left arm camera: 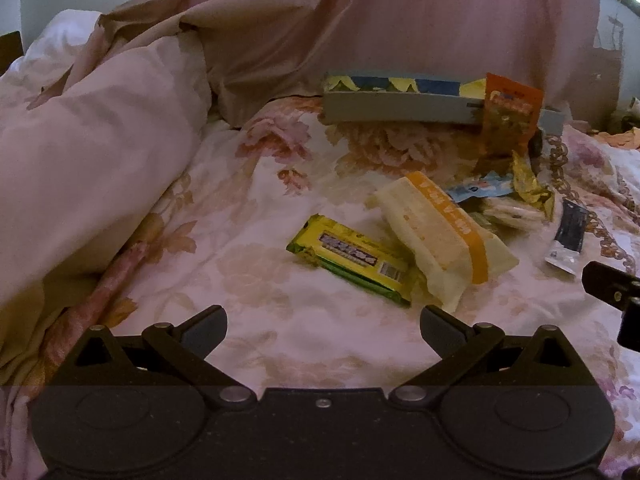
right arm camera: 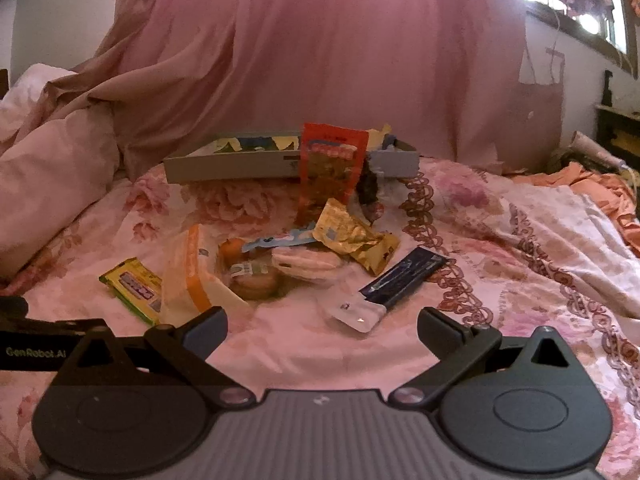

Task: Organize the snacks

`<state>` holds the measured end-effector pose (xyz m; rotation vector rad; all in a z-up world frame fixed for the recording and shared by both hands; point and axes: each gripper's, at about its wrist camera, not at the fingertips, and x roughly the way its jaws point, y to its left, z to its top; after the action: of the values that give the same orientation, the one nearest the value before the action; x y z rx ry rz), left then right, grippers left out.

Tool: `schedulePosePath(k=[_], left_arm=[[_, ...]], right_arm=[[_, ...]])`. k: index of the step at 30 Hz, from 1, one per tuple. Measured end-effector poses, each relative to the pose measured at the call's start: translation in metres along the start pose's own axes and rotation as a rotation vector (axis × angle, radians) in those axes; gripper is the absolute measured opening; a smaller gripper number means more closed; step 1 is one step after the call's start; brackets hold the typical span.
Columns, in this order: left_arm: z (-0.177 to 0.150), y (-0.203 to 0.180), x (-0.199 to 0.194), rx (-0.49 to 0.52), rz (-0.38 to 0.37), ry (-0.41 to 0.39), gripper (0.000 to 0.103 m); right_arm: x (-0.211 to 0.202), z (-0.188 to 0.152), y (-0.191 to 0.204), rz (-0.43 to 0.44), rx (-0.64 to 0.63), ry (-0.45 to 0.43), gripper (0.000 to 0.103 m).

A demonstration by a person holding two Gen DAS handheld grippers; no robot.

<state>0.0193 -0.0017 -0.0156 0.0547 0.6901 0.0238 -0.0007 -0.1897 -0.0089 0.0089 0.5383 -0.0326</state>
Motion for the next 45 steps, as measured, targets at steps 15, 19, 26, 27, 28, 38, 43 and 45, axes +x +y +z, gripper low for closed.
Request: schedulePosePath(k=[15, 19, 26, 27, 28, 38, 43, 45], left_arm=[[0.026, 0.030, 0.039, -0.029, 0.004, 0.068, 0.102], [0.035, 0.037, 0.050, -0.018, -0.013, 0.060, 0.102], [0.049, 0.043, 0.074, -0.022, -0.177, 0.087, 0.102], [0.050, 0.044, 0.078, -0.034, -0.200, 0.093, 0.102], [0.050, 0.045, 0.082, -0.049, -0.225, 0.097, 0.102], [0.050, 0.067, 0.102, -0.247, -0.428, 0.081, 0.098], [0.048, 0.071, 0.104, -0.310, -0.496, 0.088, 0.095], [0.046, 0.072, 0.107, -0.328, -0.509, 0.099, 0.094]], right_arm=[[0.049, 0.019, 0.009, 0.313, -0.002, 0.105, 0.103], [0.061, 0.023, 0.027, 0.301, -0.093, 0.079, 0.103], [0.083, 0.028, 0.057, 0.343, -0.221, 0.089, 0.103], [0.086, 0.028, 0.059, 0.342, -0.238, 0.096, 0.102], [0.089, 0.027, 0.062, 0.342, -0.249, 0.102, 0.102], [0.095, 0.014, 0.068, 0.302, -0.330, 0.062, 0.087], [0.088, 0.008, 0.072, 0.291, -0.383, -0.011, 0.078], [0.087, 0.007, 0.074, 0.292, -0.392, -0.017, 0.073]])
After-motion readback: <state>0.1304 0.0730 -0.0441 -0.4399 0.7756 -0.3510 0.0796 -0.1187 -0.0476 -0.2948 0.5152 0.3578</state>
